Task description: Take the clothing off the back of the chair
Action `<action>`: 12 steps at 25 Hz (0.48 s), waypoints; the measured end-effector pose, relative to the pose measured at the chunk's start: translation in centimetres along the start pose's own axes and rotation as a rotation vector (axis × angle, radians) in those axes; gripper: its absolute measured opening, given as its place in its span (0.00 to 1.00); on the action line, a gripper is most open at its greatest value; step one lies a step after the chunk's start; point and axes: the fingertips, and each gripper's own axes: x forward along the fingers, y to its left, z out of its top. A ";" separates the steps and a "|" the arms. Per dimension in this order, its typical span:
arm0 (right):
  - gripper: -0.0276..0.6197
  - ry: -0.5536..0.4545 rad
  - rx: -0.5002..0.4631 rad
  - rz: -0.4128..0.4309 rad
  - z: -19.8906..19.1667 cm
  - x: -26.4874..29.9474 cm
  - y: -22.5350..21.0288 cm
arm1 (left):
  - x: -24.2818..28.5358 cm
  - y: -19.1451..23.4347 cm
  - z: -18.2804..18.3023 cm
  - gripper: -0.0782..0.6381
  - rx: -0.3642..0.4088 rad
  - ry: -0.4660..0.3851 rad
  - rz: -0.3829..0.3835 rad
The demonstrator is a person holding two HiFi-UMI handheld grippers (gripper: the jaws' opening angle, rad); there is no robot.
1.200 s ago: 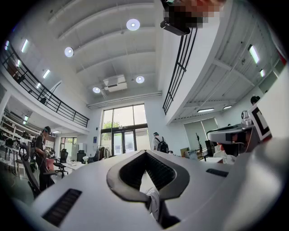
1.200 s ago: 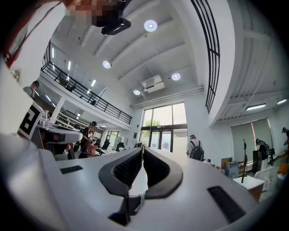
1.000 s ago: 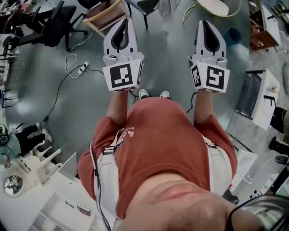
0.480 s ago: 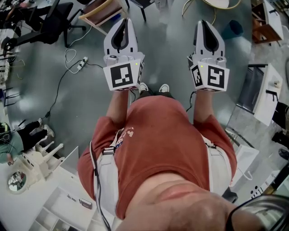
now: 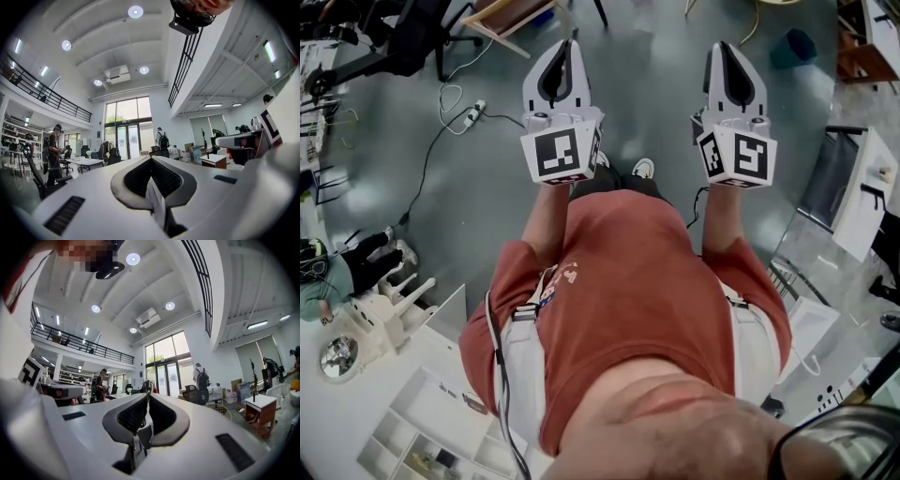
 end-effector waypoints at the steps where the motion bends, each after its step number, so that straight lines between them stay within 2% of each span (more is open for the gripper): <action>1: 0.09 -0.004 0.012 0.005 0.0 -0.1 -0.2 | 0.0 -0.1 -0.1 0.13 0.002 0.000 0.001; 4: 0.09 -0.008 0.034 0.010 0.0 -0.2 -0.4 | 0.0 -0.2 0.0 0.13 0.002 -0.003 0.006; 12: 0.09 -0.018 0.008 0.011 0.2 1.3 -0.9 | 1.7 0.2 0.3 0.13 -0.012 -0.025 0.004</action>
